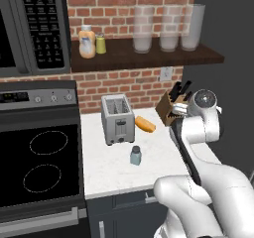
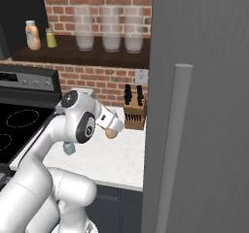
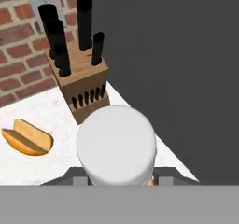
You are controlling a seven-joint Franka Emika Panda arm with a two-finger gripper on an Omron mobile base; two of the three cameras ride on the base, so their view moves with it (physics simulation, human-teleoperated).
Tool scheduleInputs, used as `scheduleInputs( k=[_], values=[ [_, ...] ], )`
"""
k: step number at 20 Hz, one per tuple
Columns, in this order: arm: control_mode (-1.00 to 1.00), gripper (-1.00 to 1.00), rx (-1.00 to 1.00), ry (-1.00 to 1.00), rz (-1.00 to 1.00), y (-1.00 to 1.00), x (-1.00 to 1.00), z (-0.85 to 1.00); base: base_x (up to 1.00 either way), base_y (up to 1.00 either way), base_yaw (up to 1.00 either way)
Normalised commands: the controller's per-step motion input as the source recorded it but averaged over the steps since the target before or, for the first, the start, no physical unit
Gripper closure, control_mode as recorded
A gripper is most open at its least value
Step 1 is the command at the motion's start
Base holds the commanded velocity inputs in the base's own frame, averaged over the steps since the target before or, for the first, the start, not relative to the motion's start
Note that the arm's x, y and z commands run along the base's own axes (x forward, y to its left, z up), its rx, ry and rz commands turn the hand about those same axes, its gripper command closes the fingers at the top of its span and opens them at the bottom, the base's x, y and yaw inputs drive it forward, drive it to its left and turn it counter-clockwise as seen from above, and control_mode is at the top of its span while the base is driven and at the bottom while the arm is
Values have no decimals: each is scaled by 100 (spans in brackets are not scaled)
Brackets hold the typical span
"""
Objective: Put the shaker and condiment bottle from the counter next to their counterparts in the cabinet.
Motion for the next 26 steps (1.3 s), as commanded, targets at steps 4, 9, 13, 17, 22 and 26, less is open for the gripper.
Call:
scheduleInputs(
  k=[4,9,13,17,22,26],
  values=[
    [-100,100,-2,-12,14,0,-19,39,0,0,0],
    [-100,100,-3,-9,15,3,-15,44,0,0,0],
    [-100,100,-2,-1,16,16,-1,55,0,0,0],
    [-100,100,-3,0,14,27,0,59,0,0,0],
    [-100,100,-4,0,11,27,0,55,0,0,0],
    [-100,100,-2,0,10,17,-7,49,0,0,0]
  ],
)
